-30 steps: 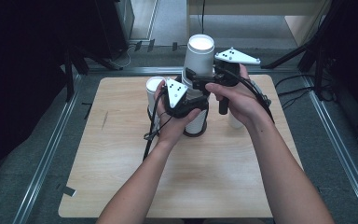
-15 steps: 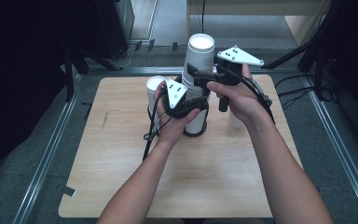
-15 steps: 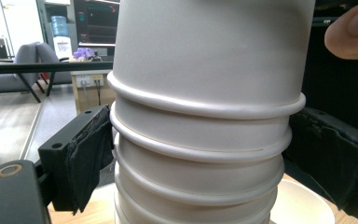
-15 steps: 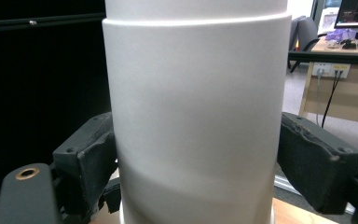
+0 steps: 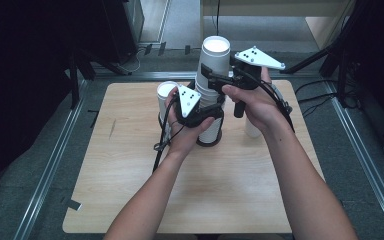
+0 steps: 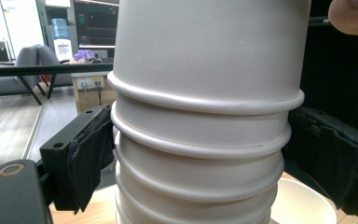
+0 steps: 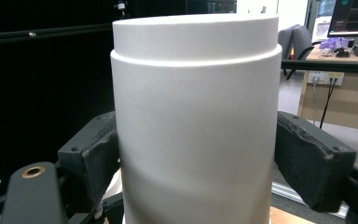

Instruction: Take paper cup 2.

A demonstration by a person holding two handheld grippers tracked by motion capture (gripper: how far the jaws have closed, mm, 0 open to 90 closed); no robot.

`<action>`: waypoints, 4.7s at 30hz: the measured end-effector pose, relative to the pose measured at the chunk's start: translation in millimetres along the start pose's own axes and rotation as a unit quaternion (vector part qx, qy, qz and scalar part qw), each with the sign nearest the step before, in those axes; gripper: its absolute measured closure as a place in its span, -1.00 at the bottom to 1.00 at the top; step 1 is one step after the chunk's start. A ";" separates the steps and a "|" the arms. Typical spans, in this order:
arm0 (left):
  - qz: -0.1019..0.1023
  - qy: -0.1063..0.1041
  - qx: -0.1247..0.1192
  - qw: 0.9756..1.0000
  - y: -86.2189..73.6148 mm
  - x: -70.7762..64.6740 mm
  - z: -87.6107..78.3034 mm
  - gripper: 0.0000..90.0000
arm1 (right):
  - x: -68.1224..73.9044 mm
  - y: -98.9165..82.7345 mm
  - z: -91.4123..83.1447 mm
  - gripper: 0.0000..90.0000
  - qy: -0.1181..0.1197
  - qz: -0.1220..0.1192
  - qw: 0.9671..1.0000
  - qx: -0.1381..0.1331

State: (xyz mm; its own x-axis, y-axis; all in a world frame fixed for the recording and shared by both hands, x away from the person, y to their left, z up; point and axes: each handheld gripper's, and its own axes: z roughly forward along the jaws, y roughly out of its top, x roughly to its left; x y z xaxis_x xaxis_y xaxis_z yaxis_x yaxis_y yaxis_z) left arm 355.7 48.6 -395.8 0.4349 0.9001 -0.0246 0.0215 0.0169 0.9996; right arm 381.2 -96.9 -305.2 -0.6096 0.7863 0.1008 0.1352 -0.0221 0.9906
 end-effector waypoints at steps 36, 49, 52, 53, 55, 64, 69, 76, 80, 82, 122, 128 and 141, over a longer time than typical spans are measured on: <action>0.010 0.002 -0.004 1.000 -1.9 -0.8 -1.7 -0.76 | -0.8 3.2 -1.2 -0.65 -0.001 0.013 1.000 0.007; 0.014 0.004 -0.003 1.000 -1.8 -0.8 -2.1 -0.75 | -8.8 -22.7 2.9 -0.77 0.015 0.021 0.998 0.053; 0.014 0.004 -0.004 1.000 -2.0 -0.9 -2.1 -0.75 | -10.9 -23.7 3.8 -0.78 0.021 0.027 0.998 0.058; 0.014 0.005 -0.004 1.000 -2.0 -0.9 -2.1 -0.75 | -11.3 -24.6 4.5 -0.78 0.021 0.024 0.998 0.058; 0.014 0.005 -0.004 1.000 -2.2 -1.0 -2.0 -0.75 | -10.7 -25.1 5.7 -0.79 0.020 0.023 0.998 0.057; 0.017 0.005 -0.005 1.000 -2.2 -1.1 -2.6 -0.74 | -10.2 -25.4 7.7 -0.76 0.019 0.011 0.999 0.047; 0.009 0.009 -0.008 1.000 -3.5 1.1 -4.1 -0.65 | -8.9 -20.1 6.2 -0.68 0.004 0.014 0.999 0.028; -0.007 0.012 -0.016 1.000 -2.1 5.4 -5.5 -0.45 | -14.2 -14.5 3.7 -0.51 -0.008 0.028 0.999 0.020; 0.005 -0.007 -0.016 1.000 -3.3 2.0 -6.2 -0.63 | -17.1 -17.0 0.7 -0.60 0.010 0.028 0.999 0.024; 0.011 0.012 -0.010 1.000 -3.0 0.1 -4.0 -0.66 | -15.9 -19.8 1.9 -0.68 0.019 0.017 0.999 0.033; -0.007 -0.005 -0.007 1.000 4.5 3.5 5.1 -0.80 | -16.5 -2.6 10.9 -0.70 0.028 0.013 0.999 0.024; -0.010 0.002 -0.008 1.000 8.5 3.3 6.6 -0.86 | -16.1 -4.1 12.1 -0.70 0.026 0.010 0.999 0.032; -0.005 -0.005 0.013 1.000 10.1 2.6 13.5 -0.80 | -14.9 -3.7 10.3 -0.69 0.025 0.005 0.999 0.028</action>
State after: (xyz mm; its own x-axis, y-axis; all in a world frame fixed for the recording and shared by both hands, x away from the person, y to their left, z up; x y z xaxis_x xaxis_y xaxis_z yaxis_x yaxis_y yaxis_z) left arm 369.2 45.3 -386.0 0.4431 0.8958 -0.0340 0.0488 0.0138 0.9987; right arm 397.8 -102.1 -311.3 -0.6467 0.7538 0.1168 0.1849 0.0063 0.9827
